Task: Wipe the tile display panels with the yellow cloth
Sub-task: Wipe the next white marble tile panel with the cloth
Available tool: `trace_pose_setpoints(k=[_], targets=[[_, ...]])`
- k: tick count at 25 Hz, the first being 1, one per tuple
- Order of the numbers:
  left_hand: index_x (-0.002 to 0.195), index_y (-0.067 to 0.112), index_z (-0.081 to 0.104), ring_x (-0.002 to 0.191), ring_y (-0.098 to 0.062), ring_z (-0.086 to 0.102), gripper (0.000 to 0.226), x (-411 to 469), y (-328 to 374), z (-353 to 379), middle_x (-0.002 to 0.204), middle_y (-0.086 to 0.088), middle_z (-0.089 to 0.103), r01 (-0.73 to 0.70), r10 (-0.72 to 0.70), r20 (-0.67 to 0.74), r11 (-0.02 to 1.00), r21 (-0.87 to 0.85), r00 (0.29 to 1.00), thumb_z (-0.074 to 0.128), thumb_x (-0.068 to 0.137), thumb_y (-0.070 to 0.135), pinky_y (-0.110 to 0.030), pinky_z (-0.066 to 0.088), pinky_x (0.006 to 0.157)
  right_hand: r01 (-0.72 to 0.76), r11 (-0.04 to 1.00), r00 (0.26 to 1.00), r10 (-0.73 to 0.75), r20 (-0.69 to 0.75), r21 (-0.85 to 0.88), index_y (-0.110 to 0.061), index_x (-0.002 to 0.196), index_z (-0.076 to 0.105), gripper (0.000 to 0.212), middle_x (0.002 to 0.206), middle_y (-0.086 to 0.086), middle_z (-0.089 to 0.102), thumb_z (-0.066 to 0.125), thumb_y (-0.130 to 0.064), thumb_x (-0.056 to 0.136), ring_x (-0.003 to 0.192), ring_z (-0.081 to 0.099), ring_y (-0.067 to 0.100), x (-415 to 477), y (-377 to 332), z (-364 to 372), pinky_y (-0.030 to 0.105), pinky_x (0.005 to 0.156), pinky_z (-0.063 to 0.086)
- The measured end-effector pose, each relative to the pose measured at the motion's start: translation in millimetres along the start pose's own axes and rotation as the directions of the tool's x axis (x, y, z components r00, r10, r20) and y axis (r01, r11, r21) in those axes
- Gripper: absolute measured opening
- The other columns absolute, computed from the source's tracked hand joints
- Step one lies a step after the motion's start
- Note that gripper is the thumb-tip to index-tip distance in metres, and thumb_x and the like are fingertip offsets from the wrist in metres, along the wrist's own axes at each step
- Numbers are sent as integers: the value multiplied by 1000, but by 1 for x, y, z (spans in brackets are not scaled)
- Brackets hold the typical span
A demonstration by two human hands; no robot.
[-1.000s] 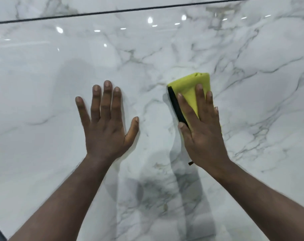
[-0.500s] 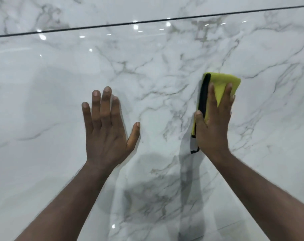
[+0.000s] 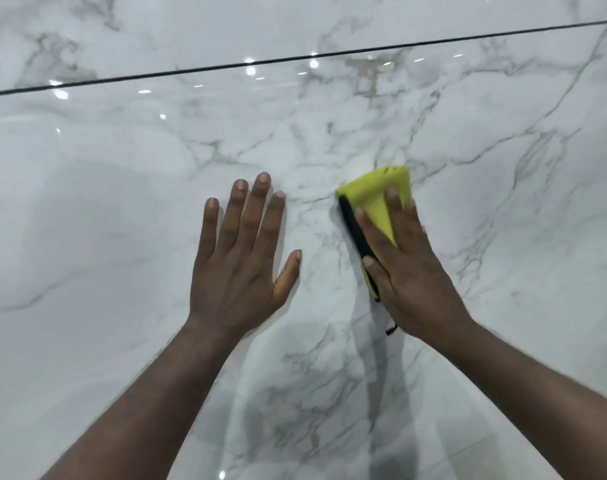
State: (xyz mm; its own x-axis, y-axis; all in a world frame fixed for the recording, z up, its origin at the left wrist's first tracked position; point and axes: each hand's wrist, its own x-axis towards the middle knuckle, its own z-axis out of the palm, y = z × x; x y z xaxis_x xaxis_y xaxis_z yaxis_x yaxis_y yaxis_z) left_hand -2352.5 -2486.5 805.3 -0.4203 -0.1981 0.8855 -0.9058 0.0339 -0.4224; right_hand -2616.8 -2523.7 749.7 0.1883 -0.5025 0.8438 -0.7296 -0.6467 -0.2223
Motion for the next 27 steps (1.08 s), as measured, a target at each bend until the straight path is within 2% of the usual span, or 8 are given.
trace_pose_setpoints(k=[3, 6, 9, 11, 16, 21, 25, 27], targets=[[172, 13, 28, 166, -37, 18, 76, 11, 23, 6, 179, -16, 21, 15, -15, -7, 1000, -11, 1000, 50, 111, 53, -62, 18, 133, -58, 995, 997, 55, -45, -78, -42, 169, 12, 71, 177, -8, -15, 50, -28, 111, 165, -8, 26, -7, 39, -21, 48, 128, 21], [171, 9, 28, 166, -37, 18, 78, 28, 47, 15, 179, -16, 21, 46, -46, -5, 999, -19, 999, 49, 111, 54, -60, 16, 134, -299, 941, 939, 319, -126, 155, -38, 170, 10, 72, 177, -3, -18, 48, -22, 112, 164, -14, 27, 38, 58, -45, 35, 125, 5], [171, 7, 28, 166, -36, 19, 78, 51, 78, 28, 179, -15, 21, 41, -42, -10, 999, -32, 999, 50, 111, 52, -60, 16, 134, 29, 998, 998, -32, -62, -55, -39, 169, 16, 67, 178, -4, -12, 49, -25, 112, 164, -11, 27, 24, 76, -39, 47, 127, 11], [171, 8, 26, 166, -35, 18, 79, 60, 93, 38, 179, -14, 20, 51, -50, 12, 999, -19, 999, 49, 111, 52, -62, 16, 133, 141, 982, 990, -137, 39, -125, -45, 167, 18, 71, 178, -10, -7, 54, -25, 110, 165, -7, 22, -2, 100, -43, 55, 127, 21], [171, 4, 25, 164, -41, 21, 84, 60, 106, 53, 178, -19, 22, 86, -88, 13, 992, 96, 996, 51, 108, 53, -69, 18, 130, -141, 986, 971, 156, -179, 94, -36, 170, 13, 72, 178, 3, -14, 50, -21, 110, 164, -12, 32, 44, 139, -70, 67, 127, 12], [167, -2, 32, 162, -46, 23, 86, 64, 121, 57, 175, -23, 26, 181, -179, -36, 979, 94, 983, 55, 107, 54, -74, 15, 128, 217, 970, 976, -217, 10, -110, -45, 168, 14, 79, 178, -8, -11, 57, -17, 108, 165, -10, 27, 9, 166, -59, 66, 128, 11], [164, -5, 34, 163, -45, 19, 90, 70, 146, 63, 175, -22, 26, 308, -306, -44, 951, 36, 951, 55, 105, 59, -73, 9, 128, -53, 992, 994, 63, -87, 114, -44, 168, 13, 79, 177, -9, -17, 57, -20, 108, 163, -16, 26, 38, 180, -80, 65, 125, 6], [165, -5, 32, 163, -45, 18, 90, 68, 146, 64, 175, -23, 25, 295, -294, -34, 954, 45, 955, 57, 105, 57, -73, 10, 128, -48, 992, 996, 57, -75, 115, -43, 169, 11, 79, 177, -7, -19, 56, -20, 108, 163, -19, 28, 41, 169, -76, 67, 125, 2]])
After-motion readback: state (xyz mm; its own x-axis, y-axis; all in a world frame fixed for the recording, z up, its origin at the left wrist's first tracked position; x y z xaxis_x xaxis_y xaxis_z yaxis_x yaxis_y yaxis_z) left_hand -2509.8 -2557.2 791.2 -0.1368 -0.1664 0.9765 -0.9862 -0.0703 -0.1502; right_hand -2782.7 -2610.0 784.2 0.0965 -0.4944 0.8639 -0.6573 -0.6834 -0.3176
